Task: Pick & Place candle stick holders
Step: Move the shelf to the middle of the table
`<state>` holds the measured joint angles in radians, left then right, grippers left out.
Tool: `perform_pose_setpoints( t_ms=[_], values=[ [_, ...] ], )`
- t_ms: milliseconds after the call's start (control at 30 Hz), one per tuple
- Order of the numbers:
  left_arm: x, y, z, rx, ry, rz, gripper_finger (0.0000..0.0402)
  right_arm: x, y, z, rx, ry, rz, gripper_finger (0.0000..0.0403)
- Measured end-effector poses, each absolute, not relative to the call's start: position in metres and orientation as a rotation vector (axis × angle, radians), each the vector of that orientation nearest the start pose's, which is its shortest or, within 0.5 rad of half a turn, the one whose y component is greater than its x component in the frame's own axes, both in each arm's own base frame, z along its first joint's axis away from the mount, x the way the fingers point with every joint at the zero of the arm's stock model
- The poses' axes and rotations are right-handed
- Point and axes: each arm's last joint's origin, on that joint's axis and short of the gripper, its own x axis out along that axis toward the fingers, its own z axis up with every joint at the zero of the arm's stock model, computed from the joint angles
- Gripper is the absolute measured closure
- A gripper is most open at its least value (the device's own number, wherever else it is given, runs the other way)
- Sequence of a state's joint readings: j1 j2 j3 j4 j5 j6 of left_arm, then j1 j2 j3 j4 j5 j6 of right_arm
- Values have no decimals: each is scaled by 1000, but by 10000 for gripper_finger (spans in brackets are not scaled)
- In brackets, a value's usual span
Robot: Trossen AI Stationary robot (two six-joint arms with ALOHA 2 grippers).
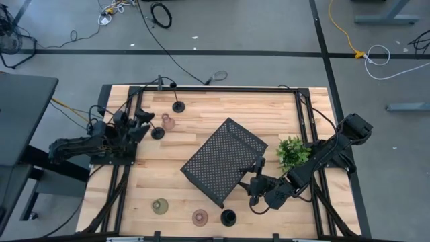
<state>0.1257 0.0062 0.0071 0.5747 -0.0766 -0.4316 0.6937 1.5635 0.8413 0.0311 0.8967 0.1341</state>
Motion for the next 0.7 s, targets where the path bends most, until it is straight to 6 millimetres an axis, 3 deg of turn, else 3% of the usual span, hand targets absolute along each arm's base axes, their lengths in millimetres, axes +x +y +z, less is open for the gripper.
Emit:
perform_pose_setpoints(
  t_ms=[500, 700],
  values=[
    [81, 11, 218, -369, -596, 43, 87, 251, 179, 196, -365, 470, -224, 157],
    [81, 11, 218, -368, -596, 43, 87, 251, 179, 200, -342, 454, -225, 127]
  ],
)
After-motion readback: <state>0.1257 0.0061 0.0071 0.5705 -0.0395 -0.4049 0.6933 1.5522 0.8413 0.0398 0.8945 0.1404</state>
